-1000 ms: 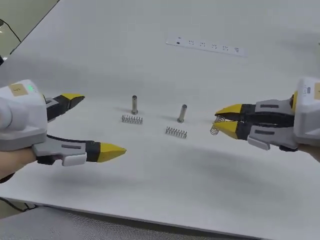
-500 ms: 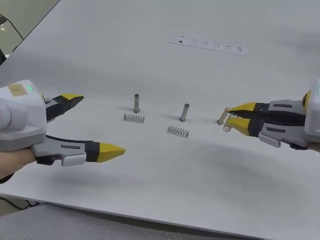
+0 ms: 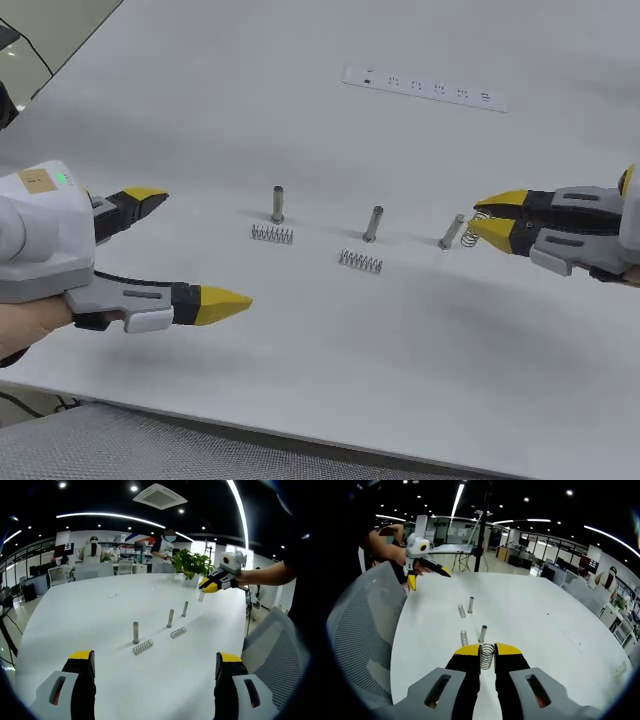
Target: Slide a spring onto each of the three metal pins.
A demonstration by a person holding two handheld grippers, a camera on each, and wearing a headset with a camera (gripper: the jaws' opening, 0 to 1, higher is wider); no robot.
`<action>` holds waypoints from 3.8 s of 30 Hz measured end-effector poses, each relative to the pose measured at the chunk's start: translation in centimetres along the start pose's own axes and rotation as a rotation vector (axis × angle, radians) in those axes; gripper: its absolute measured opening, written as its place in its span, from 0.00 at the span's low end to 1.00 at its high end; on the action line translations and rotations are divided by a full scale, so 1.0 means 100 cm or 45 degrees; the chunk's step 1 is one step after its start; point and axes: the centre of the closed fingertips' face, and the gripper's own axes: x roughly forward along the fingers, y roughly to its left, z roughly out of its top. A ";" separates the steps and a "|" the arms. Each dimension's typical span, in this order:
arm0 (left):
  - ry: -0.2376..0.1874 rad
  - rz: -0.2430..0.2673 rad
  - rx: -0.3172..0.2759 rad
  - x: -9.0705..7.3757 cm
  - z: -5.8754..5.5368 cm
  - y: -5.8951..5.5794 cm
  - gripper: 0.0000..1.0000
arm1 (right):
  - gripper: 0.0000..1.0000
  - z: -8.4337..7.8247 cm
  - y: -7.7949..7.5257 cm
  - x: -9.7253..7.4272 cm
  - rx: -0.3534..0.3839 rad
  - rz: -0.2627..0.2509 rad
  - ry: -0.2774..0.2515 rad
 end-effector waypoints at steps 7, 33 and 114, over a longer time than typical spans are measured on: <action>-0.002 0.000 -0.001 0.000 0.001 0.000 0.98 | 0.07 0.000 -0.014 0.000 0.027 -0.038 -0.003; -0.009 0.009 0.004 -0.002 0.005 0.002 0.98 | 0.07 -0.003 -0.047 0.016 0.062 -0.095 0.022; 0.018 0.011 -0.018 -0.004 -0.003 0.003 0.95 | 0.08 -0.041 -0.044 0.039 0.182 -0.072 0.085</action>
